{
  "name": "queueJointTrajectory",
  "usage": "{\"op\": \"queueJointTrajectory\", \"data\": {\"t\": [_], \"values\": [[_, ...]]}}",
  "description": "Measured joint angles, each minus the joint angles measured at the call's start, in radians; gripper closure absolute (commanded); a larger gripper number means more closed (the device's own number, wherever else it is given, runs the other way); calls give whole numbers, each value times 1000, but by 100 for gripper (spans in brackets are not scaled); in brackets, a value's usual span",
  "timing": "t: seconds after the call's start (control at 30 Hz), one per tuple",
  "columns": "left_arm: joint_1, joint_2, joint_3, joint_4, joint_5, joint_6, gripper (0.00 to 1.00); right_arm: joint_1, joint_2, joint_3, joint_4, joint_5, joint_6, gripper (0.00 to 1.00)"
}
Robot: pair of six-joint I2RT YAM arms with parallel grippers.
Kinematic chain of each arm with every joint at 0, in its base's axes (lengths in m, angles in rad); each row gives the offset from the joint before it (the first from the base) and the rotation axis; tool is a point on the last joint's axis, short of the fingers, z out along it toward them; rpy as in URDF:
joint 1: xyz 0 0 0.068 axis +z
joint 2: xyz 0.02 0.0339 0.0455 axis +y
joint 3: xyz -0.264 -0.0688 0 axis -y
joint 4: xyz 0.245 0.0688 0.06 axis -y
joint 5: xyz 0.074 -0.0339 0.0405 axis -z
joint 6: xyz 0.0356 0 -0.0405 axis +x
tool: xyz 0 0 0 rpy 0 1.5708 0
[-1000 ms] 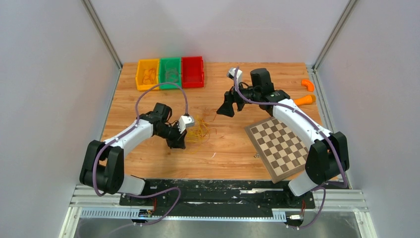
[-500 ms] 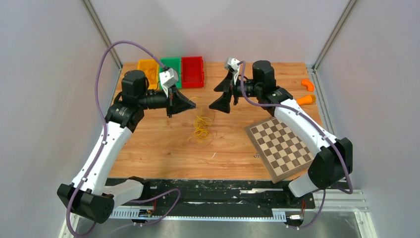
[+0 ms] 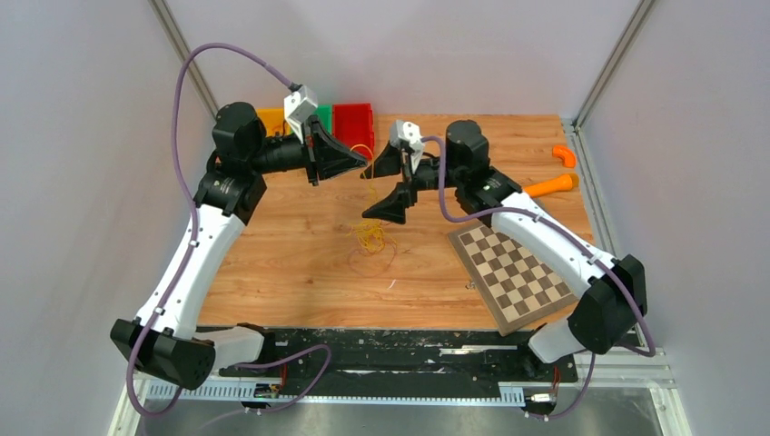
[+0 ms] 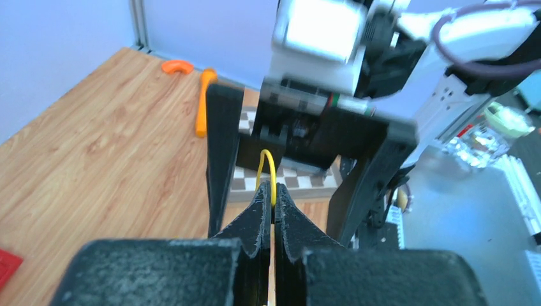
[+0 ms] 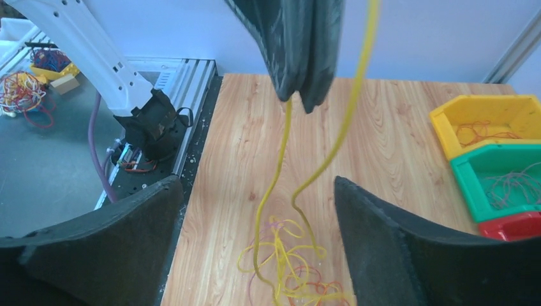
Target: Untangle the cables
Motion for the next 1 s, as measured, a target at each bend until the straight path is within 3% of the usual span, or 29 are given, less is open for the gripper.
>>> {"op": "queueJointTrajectory", "data": {"t": [0.1, 0.2, 0.23, 0.3, 0.33, 0.37, 0.4, 0.43, 0.47, 0.5, 0.57, 0.8, 1.0], "values": [[0, 11, 3, 82, 17, -82, 100, 32, 39, -15, 41, 31, -5, 48], [1, 15, 7, 161, 19, -160, 100, 41, 102, -15, 65, 66, 0, 97], [5, 15, 8, 187, 17, -183, 100, 37, 123, -14, 68, 79, 10, 100], [17, 15, 9, 230, 9, -232, 98, 31, 147, -14, 64, 92, 31, 100], [28, 15, 7, 258, 0, -263, 91, 27, 154, -13, 62, 98, 42, 100], [47, 14, 0, 293, -13, -300, 71, 26, 156, -8, 62, 102, 56, 100], [66, 11, -10, 323, -27, -327, 62, 23, 157, 2, 61, 109, 75, 100], [97, 4, -30, 360, -44, -356, 44, 19, 157, 19, 60, 115, 99, 100], [125, -6, -54, 378, -62, -370, 35, 14, 157, 46, 62, 121, 134, 100], [149, -17, -80, 386, -74, -370, 19, 11, 157, 66, 64, 124, 159, 100], [190, -45, -136, 373, -108, -333, 4, 2, 157, 124, 69, 133, 229, 100], [214, -196, -433, 275, -138, -128, 0, -17, 158, 225, 96, 140, 394, 100], [164, -156, -470, 265, -128, -17, 1, -19, 174, 245, 96, 97, 453, 100]]}}
